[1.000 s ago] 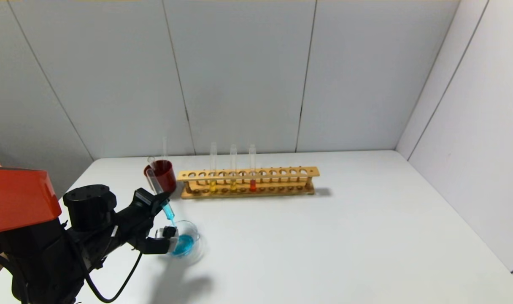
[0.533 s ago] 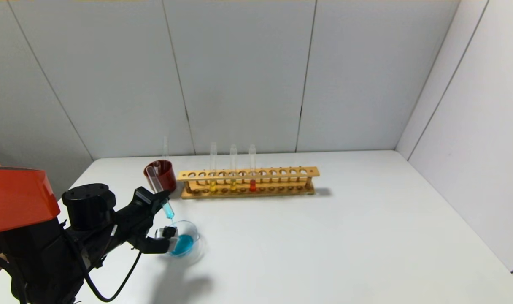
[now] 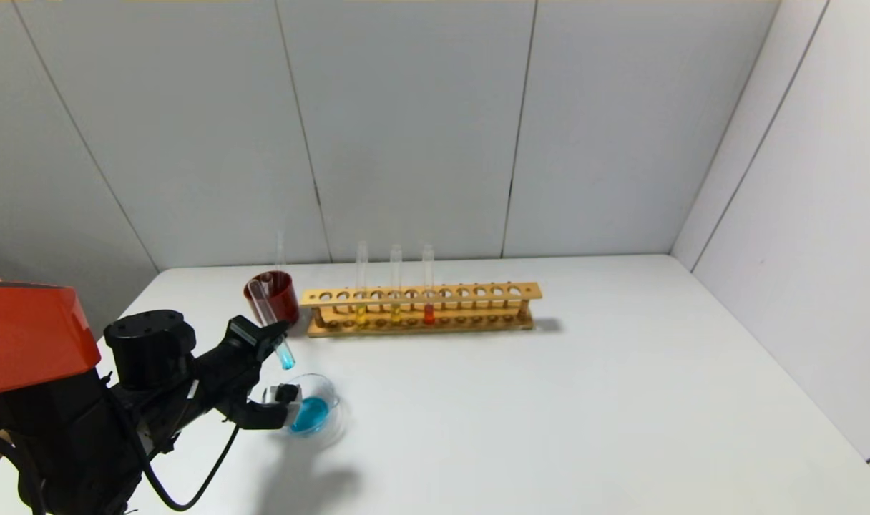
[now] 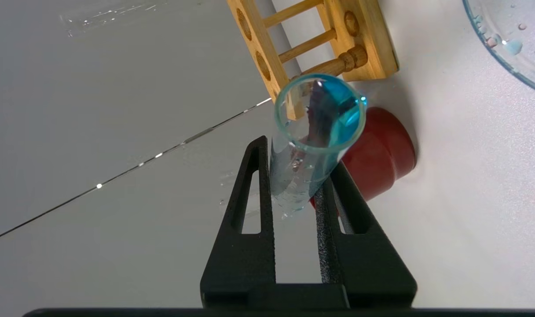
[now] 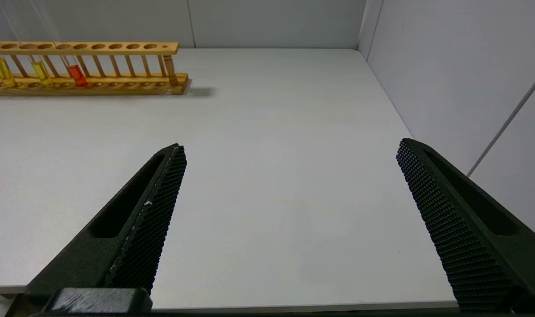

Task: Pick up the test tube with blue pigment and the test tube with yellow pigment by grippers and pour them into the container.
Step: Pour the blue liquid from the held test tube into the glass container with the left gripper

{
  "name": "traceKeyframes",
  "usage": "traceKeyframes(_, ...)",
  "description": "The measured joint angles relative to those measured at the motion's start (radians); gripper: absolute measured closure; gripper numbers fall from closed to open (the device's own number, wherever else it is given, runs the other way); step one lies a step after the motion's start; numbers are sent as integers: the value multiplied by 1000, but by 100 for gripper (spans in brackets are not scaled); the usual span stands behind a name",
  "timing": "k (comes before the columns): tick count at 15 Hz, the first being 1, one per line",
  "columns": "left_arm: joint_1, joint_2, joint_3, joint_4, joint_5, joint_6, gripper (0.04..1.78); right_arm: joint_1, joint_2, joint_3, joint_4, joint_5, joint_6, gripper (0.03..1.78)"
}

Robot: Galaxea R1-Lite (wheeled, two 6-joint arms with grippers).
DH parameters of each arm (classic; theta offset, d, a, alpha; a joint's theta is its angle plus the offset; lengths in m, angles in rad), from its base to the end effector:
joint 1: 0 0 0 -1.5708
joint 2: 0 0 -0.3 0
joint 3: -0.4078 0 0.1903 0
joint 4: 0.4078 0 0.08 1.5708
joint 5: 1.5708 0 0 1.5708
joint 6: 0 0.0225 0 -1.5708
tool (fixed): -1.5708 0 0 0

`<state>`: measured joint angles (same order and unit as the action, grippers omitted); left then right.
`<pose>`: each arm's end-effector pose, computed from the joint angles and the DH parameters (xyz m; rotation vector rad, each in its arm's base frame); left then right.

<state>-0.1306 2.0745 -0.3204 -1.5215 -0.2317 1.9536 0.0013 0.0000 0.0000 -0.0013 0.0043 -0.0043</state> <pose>0.2832 -0.0424 0.0537 1.9074 -0.1973 -0.4641 -0.0228 0.0001 0.0756 -0.0043 -0.0013 0.0056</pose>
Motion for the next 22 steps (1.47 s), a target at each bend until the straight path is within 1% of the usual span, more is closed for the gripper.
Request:
traceKeyframes(11, -4, -41, 1, 0, 0, 76, 151, 0, 0, 0, 0, 0, 0, 6)
traceKeyframes(20, -4, -66, 12, 0, 5, 91, 151, 0, 0, 0, 0, 0, 0, 6)
traceKeyframes(22, -6, -75, 17, 0, 26, 93, 151, 0, 0, 0, 0, 0, 0, 6)
